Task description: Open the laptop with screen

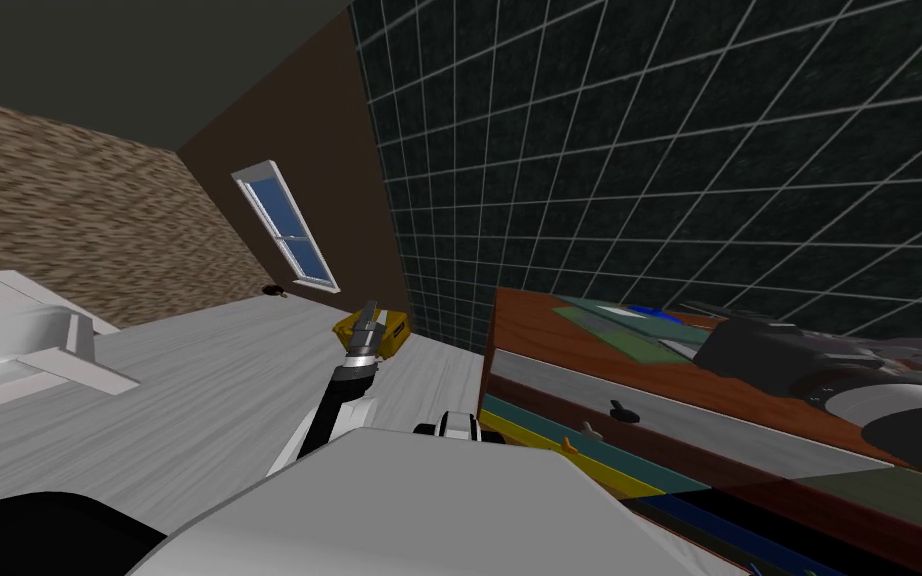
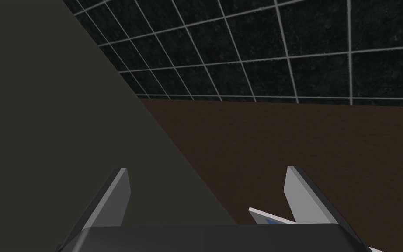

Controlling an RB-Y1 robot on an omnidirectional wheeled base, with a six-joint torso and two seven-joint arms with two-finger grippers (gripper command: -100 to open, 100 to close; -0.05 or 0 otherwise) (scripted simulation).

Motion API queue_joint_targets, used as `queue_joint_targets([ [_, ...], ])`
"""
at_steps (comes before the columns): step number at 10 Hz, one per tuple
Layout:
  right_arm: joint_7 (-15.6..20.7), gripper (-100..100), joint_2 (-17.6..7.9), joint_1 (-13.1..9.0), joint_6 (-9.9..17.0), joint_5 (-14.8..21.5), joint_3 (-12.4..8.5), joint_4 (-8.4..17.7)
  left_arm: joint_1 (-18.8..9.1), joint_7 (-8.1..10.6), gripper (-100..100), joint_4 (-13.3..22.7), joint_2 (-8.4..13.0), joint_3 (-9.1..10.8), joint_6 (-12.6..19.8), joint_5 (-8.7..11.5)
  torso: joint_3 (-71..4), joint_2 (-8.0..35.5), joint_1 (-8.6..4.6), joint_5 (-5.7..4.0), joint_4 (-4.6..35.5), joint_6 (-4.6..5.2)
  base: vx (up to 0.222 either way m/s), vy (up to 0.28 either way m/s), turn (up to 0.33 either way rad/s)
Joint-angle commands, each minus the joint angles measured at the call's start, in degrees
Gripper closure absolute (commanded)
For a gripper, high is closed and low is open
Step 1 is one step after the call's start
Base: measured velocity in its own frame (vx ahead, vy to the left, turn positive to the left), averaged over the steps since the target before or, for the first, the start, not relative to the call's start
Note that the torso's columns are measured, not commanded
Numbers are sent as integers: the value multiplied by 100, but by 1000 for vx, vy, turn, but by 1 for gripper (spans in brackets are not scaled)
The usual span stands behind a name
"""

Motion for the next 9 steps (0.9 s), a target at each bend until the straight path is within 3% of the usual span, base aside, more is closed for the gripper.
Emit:
queue_joint_targets([
  [1,-128,-100,-80,188,-51,-167,-386,-36,0,0,0,0,0,0,0,0,0,-1,-2,0,0,1,10,-5,-66],
  [2,-184,-100,-95,236,-109,-221,-537,-49,0,0,0,0,0,0,0,0,-2,-2,-3,0,0,2,12,6,-59],
  [3,-138,-100,-88,240,-53,-189,-429,-58,0,0,0,0,0,0,0,0,-3,-4,4,1,-1,0,3,5,-13],
  [4,-151,0,-93,254,-47,-198,-446,-64,0,0,0,0,0,0,0,0,-2,-4,1,-1,-2,0,0,0,0],
  [9,-150,0,-95,257,-54,-198,-437,-63,0,0,0,0,0,0,0,0,1,-4,-4,-8,-5,3,0,0,0],
])
